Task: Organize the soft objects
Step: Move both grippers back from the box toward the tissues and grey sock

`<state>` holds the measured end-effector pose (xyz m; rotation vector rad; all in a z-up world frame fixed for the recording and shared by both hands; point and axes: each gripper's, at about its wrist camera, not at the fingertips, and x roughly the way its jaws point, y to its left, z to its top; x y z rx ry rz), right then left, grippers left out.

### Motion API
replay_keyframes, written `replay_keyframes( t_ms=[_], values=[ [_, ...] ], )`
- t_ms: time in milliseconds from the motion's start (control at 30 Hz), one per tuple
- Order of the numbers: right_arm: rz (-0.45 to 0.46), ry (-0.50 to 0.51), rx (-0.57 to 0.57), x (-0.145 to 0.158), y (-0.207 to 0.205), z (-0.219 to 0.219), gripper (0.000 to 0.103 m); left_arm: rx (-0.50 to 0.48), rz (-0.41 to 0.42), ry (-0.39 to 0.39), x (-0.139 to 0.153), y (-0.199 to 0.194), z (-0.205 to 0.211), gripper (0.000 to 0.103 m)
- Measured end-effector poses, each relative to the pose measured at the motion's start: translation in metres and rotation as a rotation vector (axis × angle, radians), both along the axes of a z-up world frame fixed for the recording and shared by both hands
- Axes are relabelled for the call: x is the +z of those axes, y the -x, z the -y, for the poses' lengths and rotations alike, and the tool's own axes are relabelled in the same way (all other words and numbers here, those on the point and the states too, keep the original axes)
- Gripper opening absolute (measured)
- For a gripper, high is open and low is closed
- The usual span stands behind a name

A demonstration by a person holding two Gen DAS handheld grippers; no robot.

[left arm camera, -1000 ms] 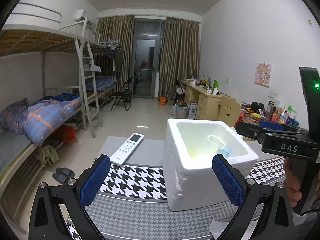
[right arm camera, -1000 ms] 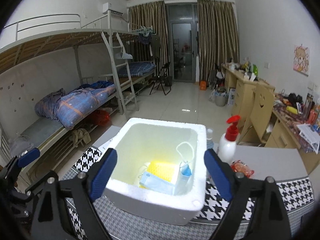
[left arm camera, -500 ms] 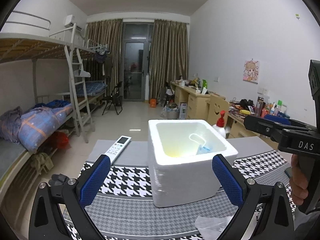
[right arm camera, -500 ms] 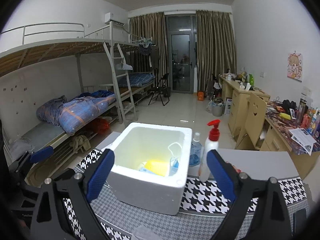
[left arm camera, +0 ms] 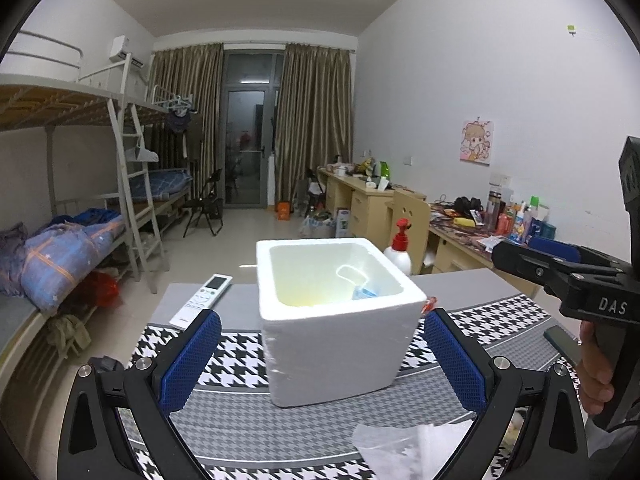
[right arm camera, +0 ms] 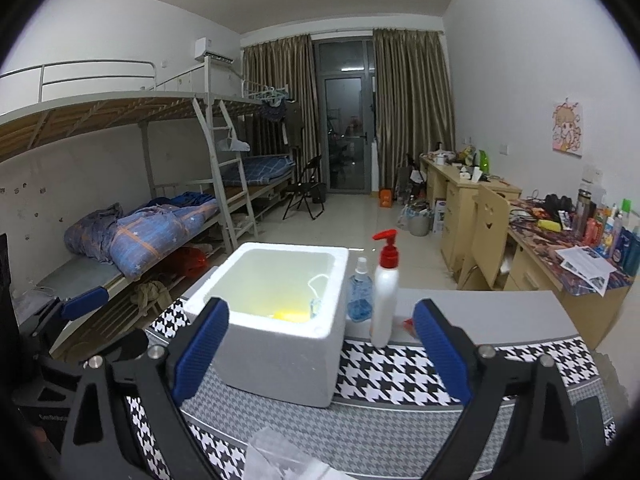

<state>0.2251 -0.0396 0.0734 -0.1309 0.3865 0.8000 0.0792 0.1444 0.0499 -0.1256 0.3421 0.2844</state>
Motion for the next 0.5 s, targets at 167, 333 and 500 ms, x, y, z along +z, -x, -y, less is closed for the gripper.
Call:
replay_keyframes(
  t_ms=[167, 333, 500],
  values=[
    [0.009, 0.004, -0.033, -0.006, 0.006, 0.016, 0.096, -0.014, 0.007, 0.002, -0.005, 0.0, 0.013, 0.102],
    [0.034, 0.019, -0.064, -0.013, 0.012, 0.032, 0.096, -0.017, 0.009, -0.007, -0.009, 0.0, 0.024, 0.102],
    [0.035, 0.008, -0.085, -0.018, 0.018, 0.049, 0.096, -0.054, 0.002, -0.012, -0.013, 0.002, 0.039, 0.102]
  ],
)
